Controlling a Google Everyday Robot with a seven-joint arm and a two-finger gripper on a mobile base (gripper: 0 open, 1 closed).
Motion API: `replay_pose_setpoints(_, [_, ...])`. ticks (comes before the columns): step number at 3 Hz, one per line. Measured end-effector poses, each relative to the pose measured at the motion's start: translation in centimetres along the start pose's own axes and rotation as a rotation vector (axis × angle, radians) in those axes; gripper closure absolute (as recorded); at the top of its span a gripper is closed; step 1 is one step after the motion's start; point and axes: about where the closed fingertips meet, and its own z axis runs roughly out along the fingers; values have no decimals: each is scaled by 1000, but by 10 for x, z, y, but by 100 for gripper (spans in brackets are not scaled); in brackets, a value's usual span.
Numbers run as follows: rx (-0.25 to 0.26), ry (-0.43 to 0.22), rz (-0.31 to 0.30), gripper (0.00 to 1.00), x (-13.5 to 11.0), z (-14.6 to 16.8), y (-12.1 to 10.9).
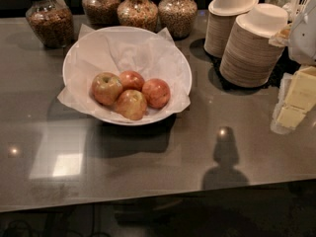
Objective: Pick apple from white bowl
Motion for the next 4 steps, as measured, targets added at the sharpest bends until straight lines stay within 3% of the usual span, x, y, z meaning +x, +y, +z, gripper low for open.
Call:
replay_pose_setpoints(2, [-12, -62, -106, 0, -45, 12, -16])
replay_pose_setpoints(3, [22, -310, -121, 0, -93, 4, -7])
replay_pose_setpoints(4, [19, -307, -124, 0, -94, -1, -3])
